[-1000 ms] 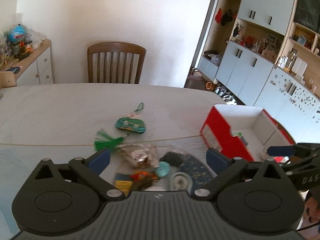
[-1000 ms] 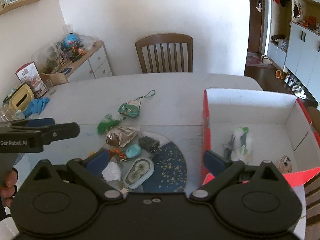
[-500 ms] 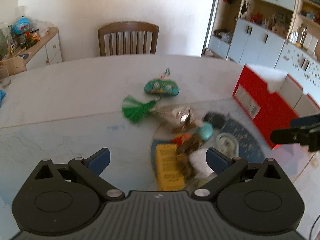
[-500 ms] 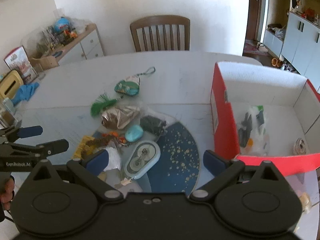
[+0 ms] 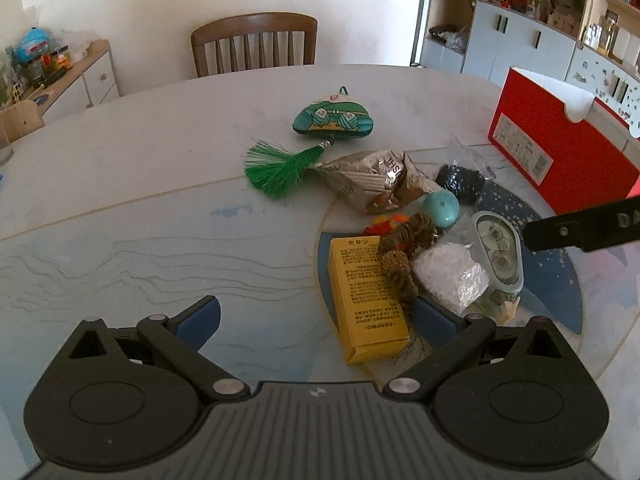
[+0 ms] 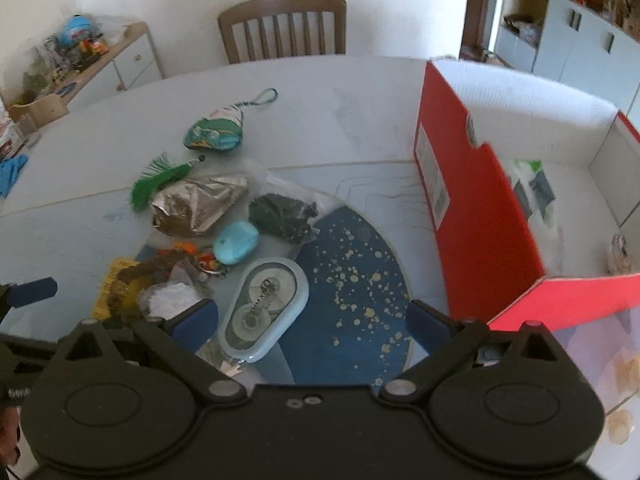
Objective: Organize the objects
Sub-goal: 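Move both tools back over the items on the blue mat, then grasp the yellow box with the left tool while the right tool grasps the tape dispenser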
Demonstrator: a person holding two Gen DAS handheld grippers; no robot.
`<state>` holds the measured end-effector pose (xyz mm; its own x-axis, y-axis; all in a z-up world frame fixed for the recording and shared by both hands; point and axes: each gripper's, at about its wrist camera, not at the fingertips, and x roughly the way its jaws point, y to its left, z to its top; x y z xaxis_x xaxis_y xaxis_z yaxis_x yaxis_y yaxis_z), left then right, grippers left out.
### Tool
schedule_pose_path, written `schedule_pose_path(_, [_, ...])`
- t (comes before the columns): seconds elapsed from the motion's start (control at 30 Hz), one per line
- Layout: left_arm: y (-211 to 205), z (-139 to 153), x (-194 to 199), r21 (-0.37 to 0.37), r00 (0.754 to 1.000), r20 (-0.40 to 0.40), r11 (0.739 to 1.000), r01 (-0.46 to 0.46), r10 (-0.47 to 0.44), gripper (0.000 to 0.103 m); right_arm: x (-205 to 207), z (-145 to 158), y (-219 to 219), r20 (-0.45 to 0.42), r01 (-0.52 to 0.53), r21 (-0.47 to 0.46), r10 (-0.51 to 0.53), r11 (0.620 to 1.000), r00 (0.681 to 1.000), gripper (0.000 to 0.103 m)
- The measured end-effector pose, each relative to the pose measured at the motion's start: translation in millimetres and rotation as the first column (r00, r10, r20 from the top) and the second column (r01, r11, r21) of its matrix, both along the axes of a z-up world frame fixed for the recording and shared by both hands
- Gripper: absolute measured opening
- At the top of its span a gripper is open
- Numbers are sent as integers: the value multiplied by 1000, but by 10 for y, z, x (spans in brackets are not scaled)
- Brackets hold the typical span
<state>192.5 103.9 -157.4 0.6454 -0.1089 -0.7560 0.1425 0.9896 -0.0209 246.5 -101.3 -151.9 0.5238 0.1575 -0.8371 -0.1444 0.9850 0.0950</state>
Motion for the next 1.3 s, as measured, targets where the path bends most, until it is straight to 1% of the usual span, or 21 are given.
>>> schedule_pose_path(0.23, [40, -80, 4, -7, 1000, -21, 1000, -2, 2, 103, 166, -157, 96, -39, 36, -6, -37, 999, 999, 98])
schedule_pose_path(0.37, [64, -118, 31, -7, 1000, -29, 1000, -11, 11, 103, 228, -214, 149, -49, 40, -13, -40, 999, 998, 97])
schedule_pose_path(0.53, [42, -129, 56, 6, 1000, -20, 1000, -5, 5, 102, 283, -275, 181, -66, 49, -24, -51, 999, 997, 95])
schedule_pose_path(0.77, [34, -129, 111, -1, 1000, -10, 1000, -5, 5, 101, 322, -313, 255, -77, 44, -33, -46, 998, 996, 89])
schedule_pose_path(0.8, [29, -133, 117, -3, 1000, -10, 1000, -1, 1, 98, 323, -324, 262, -81, 46, -35, -48, 998, 996, 88])
schedule_pose_path(0.93, [1, -141, 137, -4, 1000, -11, 1000, 9, -9, 94, 309, -336, 311, -77, 42, -59, -46, 997, 996, 87])
schedule_pose_path(1.0, [-11, -141, 146, -10, 1000, -12, 1000, 17, -17, 84, 292, -341, 328, -73, 36, -84, -43, 996, 996, 84])
schedule_pose_path(1.03, [-23, -142, 149, -11, 1000, -14, 1000, 22, -23, 82, 279, -343, 334, -69, 30, -98, -37, 995, 997, 84])
schedule_pose_path(1.1, [-46, -138, 145, -5, 999, -7, 999, 34, -34, 74, 262, -338, 312, -66, 33, -95, -40, 995, 997, 81])
schedule_pose_path(1.13, [-53, -134, 140, -3, 999, -4, 999, 41, -41, 71, 254, -334, 302, -64, 34, -95, -40, 995, 997, 80])
schedule_pose_path(1.2, [-67, -125, 135, -2, 999, 1, 999, 52, -52, 61, 238, -323, 285, -60, 36, -95, -41, 995, 997, 75])
schedule_pose_path(1.23, [-68, -120, 135, -3, 998, 2, 998, 56, -56, 59, 230, -317, 273, -57, 37, -94, -43, 995, 997, 73])
schedule_pose_path(1.3, [-74, -112, 130, -5, 998, 2, 998, 60, -60, 51, 215, -308, 248, -51, 39, -93, -44, 995, 998, 67])
